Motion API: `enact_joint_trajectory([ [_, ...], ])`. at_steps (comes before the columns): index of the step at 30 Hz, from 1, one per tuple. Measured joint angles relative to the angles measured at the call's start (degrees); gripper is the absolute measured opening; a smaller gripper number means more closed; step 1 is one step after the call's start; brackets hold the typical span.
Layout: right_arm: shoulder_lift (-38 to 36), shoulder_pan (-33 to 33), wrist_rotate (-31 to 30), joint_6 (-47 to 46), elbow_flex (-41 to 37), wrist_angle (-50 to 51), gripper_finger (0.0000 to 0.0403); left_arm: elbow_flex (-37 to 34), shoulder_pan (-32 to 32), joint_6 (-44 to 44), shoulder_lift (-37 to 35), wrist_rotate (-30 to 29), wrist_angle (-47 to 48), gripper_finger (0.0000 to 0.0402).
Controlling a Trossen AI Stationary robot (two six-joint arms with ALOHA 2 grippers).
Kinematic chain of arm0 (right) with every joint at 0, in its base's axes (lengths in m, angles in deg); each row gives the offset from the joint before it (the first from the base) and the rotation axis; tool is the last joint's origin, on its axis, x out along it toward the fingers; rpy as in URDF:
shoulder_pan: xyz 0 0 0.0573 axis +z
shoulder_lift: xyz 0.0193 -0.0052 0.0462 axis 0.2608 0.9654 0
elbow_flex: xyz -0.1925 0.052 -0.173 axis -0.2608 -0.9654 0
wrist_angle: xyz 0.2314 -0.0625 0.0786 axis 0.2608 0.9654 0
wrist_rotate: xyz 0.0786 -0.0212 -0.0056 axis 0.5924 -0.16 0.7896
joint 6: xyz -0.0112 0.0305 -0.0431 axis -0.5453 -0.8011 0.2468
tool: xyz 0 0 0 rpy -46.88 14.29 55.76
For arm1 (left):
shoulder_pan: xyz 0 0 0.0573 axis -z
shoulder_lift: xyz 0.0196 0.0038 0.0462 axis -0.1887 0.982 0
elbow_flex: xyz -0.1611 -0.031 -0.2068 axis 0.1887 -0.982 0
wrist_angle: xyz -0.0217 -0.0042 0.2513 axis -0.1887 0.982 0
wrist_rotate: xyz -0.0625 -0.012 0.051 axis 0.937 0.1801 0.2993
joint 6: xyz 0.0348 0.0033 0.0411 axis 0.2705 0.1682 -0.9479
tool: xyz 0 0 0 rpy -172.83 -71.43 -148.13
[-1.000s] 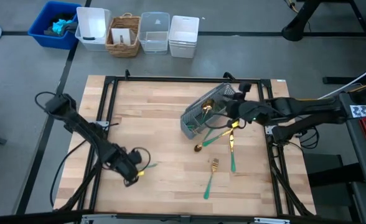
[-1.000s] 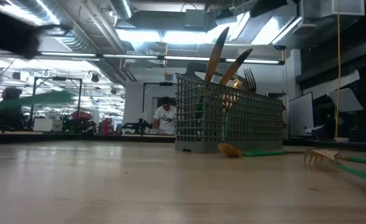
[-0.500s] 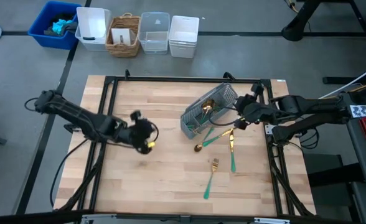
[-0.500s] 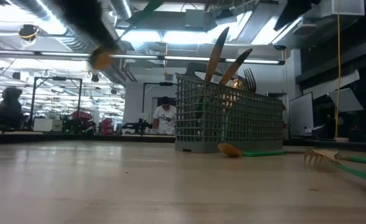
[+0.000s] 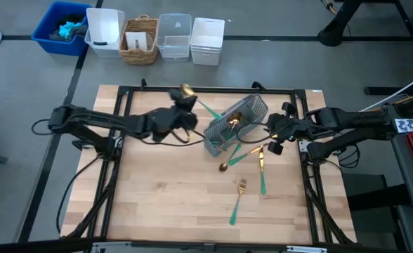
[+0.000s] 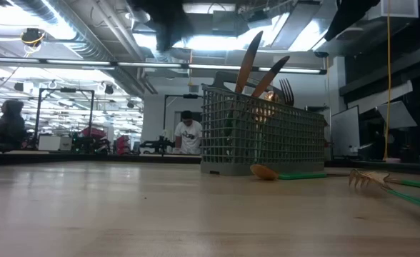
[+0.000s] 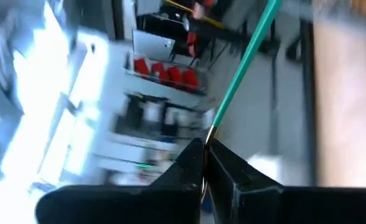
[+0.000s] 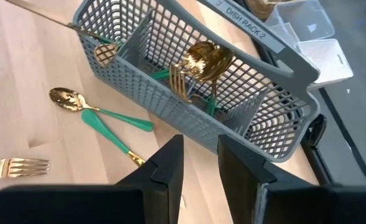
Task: Sort silverware
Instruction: Put the bottom left spoon into the basket
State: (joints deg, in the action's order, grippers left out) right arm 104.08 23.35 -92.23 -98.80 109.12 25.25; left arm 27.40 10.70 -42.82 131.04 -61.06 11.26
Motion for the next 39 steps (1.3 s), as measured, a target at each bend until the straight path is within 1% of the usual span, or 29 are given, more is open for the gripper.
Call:
enact_joint_trajectory([
  [2, 0.0, 0.0, 0.1, 0.0, 0.0, 0.0, 0.0099, 0.0, -1.3, -12.5, 3.2, 0.9, -3.3, 0.0001],
  [4, 0.0, 0.0, 0.1, 0.0, 0.0, 0.0, 0.0099, 0.0, -2.2, -22.7, 6.4, 2.7, -6.2, 0.0001],
  [5, 0.0, 0.0, 0.1, 0.0, 0.0, 0.0, 0.0099, 0.0, -2.5, -26.8, 7.9, 3.8, -7.6, 0.0001],
  [7, 0.0, 0.0, 0.1, 0.1, 0.0, 0.0, 0.0099, 0.0, -2.9, -32.4, 10.7, 5.8, -10.9, 0.0001],
  [10, 0.0, 0.0, 0.1, 0.1, 0.0, 0.0, 0.0099, -0.1, -3.0, -37.7, 13.9, 7.1, -15.7, 0.0001],
  [12, 0.0, 0.0, 0.1, 0.2, 0.0, 0.0, 0.0099, -0.1, -2.9, -40.8, 15.4, 7.5, -17.3, 0.0001],
  [16, 0.0, 0.0, 0.1, 0.2, 0.0, 0.0, 0.0099, -0.1, -2.9, -44.2, 16.9, 9.9, -17.3, 0.0001],
  [20, 0.0, 0.0, 0.1, 0.2, 0.0, 0.0, 0.0099, -0.1, -2.9, -50.3, 17.0, 14.1, -16.7, 0.0001],
  [26, 0.0, 0.0, 0.1, 0.2, 0.0, 0.0, 0.0099, -0.1, -2.9, -51.0, 17.0, 17.9, -15.9, 0.0011],
  [32, 0.0, 0.0, 0.1, 0.2, 0.0, 0.0, 0.0099, -0.1, -2.9, -46.4, 17.0, 23.0, -13.2, 0.0034],
  [35, 0.1, 0.0, 0.1, 0.2, 0.0, 0.0, 0.0099, -0.1, -2.9, -44.1, 17.0, 23.4, -13.0, 0.0044],
  [39, 0.1, 0.0, 0.1, 0.2, 0.0, 0.0, 0.0099, -0.1, -2.9, -44.2, 17.0, 23.4, -13.0, 0.0045],
])
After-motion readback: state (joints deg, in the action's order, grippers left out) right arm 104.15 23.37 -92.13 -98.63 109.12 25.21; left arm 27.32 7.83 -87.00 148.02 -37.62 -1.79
